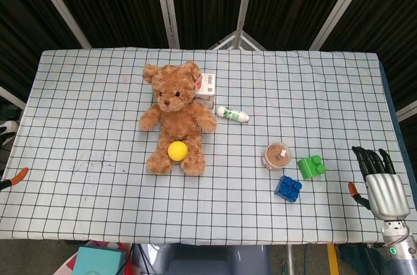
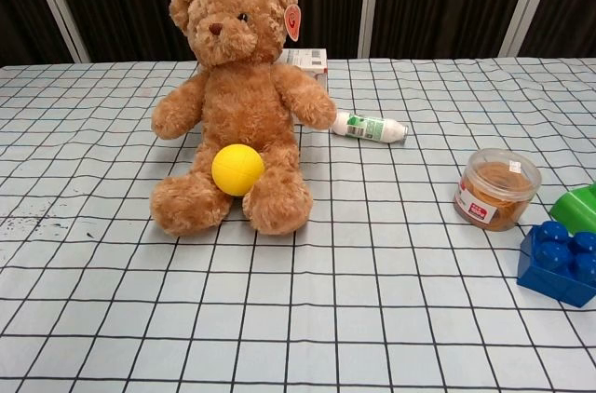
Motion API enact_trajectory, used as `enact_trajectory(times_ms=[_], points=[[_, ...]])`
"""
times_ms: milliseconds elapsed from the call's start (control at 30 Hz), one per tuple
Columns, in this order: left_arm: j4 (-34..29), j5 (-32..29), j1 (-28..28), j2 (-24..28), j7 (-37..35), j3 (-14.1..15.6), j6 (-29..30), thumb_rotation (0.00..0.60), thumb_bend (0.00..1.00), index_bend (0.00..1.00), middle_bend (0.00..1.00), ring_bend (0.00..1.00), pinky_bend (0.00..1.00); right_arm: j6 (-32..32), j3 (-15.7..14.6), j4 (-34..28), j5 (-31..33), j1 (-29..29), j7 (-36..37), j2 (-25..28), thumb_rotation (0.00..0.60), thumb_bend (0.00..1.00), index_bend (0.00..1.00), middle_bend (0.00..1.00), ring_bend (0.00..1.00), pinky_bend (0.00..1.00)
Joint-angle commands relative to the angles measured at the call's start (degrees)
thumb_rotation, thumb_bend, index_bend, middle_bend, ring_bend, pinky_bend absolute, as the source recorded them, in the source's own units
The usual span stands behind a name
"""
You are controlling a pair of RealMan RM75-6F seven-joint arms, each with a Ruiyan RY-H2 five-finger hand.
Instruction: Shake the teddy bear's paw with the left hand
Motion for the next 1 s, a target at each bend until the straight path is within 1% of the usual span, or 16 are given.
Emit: enact_trajectory(times_ms=[33, 200, 333, 567, 667, 767, 833, 900, 933, 1000], points=[[0.32, 0.06, -0.32, -0.07, -0.23, 0.15, -0.72, 0.600, 0.27, 0.19, 0.09, 0.00, 0.06, -0.16, -0.03, 0.11, 0.14, -0.02, 0.16, 0.01, 0.600, 0.37, 0.01, 0.14, 0.13, 0.06], [0.37, 0.73, -0.44, -0.12, -0.25, 0.52, -0.87, 0.600, 0.27, 0.12, 0.03, 0.00, 0.06, 0.00, -0.20, 0.21, -0.08, -0.16, 0.53, 0.15, 0.600, 0.37, 0.01, 0.14, 0.13, 0.06], [0.49, 0.78, -0.47, -0.14, -0.06, 0.72, -1.10, 0.600, 0.27, 0.10, 0.01, 0.00, 0.06, 0.48, -0.23, 0.12, -0.31, -0.37, 0.83, 0.22, 0.600, 0.37, 0.01, 0.14, 0.13, 0.06], [0.24, 0.75, -2.11, -1.12, 2.38, 0.66, -3.20, 0.600, 0.27, 0.10, 0.01, 0.00, 0.06, 0.03, -0.24, 0.06, 0.09, -0.38, 1.20, 0.35, 0.600, 0.37, 0.01, 0.14, 0.13, 0.06], [0.93, 1.23, -4.89, -2.61, 1.06, 0.34, -7.06, 0.600, 0.25, 0.10, 0.00, 0.00, 0.06, -0.49, -0.28, 0.35, 0.40, -0.28, 1.05, 0.17, 0.600, 0.37, 0.01, 0.14, 0.13, 0.06], [3.12, -0.05, -9.34, -3.89, -1.09, -0.69, -14.39, 0.600, 0.22, 0.09, 0.00, 0.00, 0.06, -1.07, -0.24, 0.56, 0.65, -0.05, 1.05, -0.09, 0.600, 0.37, 0.01, 0.14, 0.13, 0.06], [5.18, -1.54, -12.63, -5.29, -1.47, -1.96, -19.04, 0.600, 0.21, 0.09, 0.00, 0.00, 0.06, -1.60, -0.18, 0.83, 0.89, 0.19, 1.18, -0.25, 0.600, 0.37, 0.01, 0.14, 0.13, 0.06], [6.64, -2.82, -14.98, -6.84, -2.19, -3.17, -21.95, 0.600, 0.20, 0.09, 0.01, 0.00, 0.06, -2.19, -0.10, 1.11, 1.28, 0.37, 1.31, -0.31, 0.600, 0.37, 0.01, 0.14, 0.13, 0.06], [7.42, -3.80, -16.61, -8.13, -3.76, -4.19, -23.93, 0.600, 0.19, 0.09, 0.01, 0.00, 0.06, -2.58, -0.06, 1.38, 1.61, 0.45, 1.42, -0.41, 0.600, 0.37, 0.01, 0.14, 0.13, 0.06], [8.63, -4.61, -18.34, -9.71, -6.42, -5.29, -25.94, 0.600, 0.18, 0.09, 0.02, 0.00, 0.06, -3.10, -0.01, 1.76, 2.02, 0.57, 1.61, -0.54, 0.600, 0.37, 0.01, 0.14, 0.13, 0.06]])
